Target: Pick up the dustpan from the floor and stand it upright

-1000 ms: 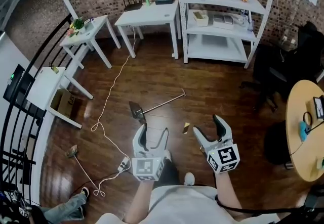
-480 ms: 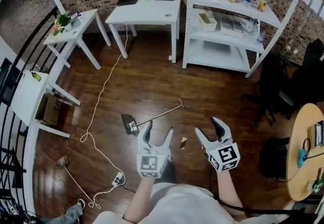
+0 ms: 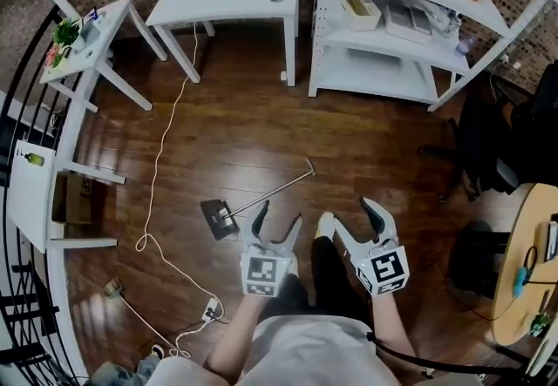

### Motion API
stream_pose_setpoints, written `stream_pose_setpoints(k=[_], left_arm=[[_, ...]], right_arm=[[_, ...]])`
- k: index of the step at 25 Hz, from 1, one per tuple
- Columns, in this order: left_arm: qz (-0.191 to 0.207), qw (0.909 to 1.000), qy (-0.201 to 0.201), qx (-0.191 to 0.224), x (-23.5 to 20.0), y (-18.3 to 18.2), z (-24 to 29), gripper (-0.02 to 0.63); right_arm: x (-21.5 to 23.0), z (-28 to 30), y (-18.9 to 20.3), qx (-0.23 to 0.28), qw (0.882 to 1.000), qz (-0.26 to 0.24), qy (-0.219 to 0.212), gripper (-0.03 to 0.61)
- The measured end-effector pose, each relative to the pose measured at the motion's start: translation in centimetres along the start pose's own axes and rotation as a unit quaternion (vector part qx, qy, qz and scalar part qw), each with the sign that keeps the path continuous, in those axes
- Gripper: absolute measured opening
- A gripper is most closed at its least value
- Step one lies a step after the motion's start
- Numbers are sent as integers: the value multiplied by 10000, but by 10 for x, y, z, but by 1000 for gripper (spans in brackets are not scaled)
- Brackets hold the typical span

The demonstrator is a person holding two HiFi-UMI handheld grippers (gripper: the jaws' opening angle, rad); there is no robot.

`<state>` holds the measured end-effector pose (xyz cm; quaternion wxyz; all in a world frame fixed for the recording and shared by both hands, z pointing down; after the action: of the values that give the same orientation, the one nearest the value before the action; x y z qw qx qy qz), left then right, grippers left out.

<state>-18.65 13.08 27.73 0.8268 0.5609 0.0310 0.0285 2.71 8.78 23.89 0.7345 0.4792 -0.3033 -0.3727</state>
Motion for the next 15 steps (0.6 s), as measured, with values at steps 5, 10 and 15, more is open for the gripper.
stream_pose_setpoints(k=[5, 10, 15], left_arm=[[205, 9975, 143, -659, 15, 22, 89, 324], [-15, 9923, 138, -1229, 31, 48, 190, 324], [202, 9854, 240, -1671, 52, 90, 283, 313]], right_arm=[[61, 41, 37, -120, 9977, 660, 60, 253], [147, 76, 68, -354, 9957, 855, 107, 253], [209, 106, 115, -593, 9922, 1092, -36, 253]])
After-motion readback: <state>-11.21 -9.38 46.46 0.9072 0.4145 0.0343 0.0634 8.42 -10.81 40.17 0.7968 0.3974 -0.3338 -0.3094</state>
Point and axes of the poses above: the fingertips, and each gripper's own axes: z forward along the fingers, x to its right, y out of its underside, the point moved 9 cm from there along -z, backward along the fingers, and after that the axes turned 12 degrees about -y, right-handed, at the moved point
